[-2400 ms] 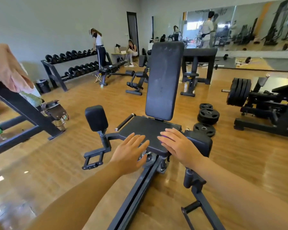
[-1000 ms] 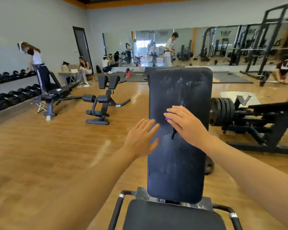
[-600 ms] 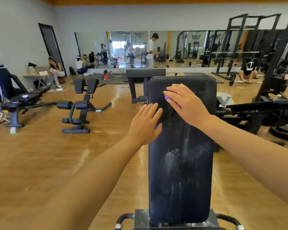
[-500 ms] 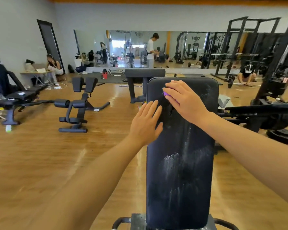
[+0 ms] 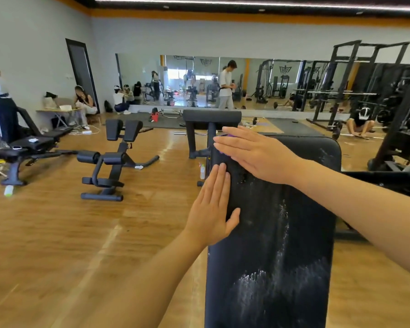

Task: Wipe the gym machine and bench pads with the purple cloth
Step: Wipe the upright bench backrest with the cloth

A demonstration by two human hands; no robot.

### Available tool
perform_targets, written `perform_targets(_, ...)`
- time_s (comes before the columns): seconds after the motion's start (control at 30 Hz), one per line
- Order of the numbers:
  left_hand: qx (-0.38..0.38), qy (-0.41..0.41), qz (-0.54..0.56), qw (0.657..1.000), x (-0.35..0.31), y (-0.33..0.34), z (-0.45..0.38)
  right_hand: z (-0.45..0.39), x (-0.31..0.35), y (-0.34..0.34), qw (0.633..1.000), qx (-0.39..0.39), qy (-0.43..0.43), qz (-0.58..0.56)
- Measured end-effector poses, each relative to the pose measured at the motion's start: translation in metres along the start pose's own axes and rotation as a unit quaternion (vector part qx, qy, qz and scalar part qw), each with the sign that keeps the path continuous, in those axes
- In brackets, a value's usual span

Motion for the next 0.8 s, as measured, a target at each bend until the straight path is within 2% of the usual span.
perform_targets(0.1,-0.022,0.004,0.018,1.0,0.002,0.001,0.001,0.023,-0.02,-0.019,0.999,0.034,-0.009,-0.017)
perform_targets(0.2,-0.023,-0.004,0.028,0.999,0.0,0.0,0.001,0.038,-0.027,-0.026,0.999,0.029,0.015,-0.033)
perform_targets(0.3,-0.033,-0.069,0.043,0.996,-0.017,0.004,0.0,0.012,-0.018,-0.013,0.999,0.004,0.03,-0.021)
perform_targets(0.37,-0.049,-0.103,0.042,0.993,-0.024,0.007,-0.001,-0.019,-0.009,0.001,1.0,-0.003,0.01,-0.022)
perform_targets(0.5,-0.06,-0.09,0.036,0.993,-0.022,0.007,-0.002,-0.041,-0.009,0.01,0.997,0.035,-0.008,-0.067)
perform_targets(0.6,-0.063,-0.087,0.037,0.993,-0.022,0.007,-0.001,0.001,-0.028,-0.012,0.997,0.05,-0.003,-0.06)
perform_targets(0.7,-0.063,-0.09,0.043,0.993,-0.022,0.008,-0.001,0.063,-0.05,-0.042,0.998,0.028,0.037,-0.038)
perform_targets(0.8,-0.057,-0.093,0.037,0.993,-0.022,0.007,-0.001,0.087,-0.057,-0.05,0.998,0.016,0.048,-0.024)
Point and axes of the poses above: each hand's wrist, its own z-axis away from the middle knuckle, its own y-axis out of the palm, x = y × z, the point moved 1 cm from there along -z, towards the middle knuckle, and after that the axes turned 12 degrees about -x, right-handed, at the moved point
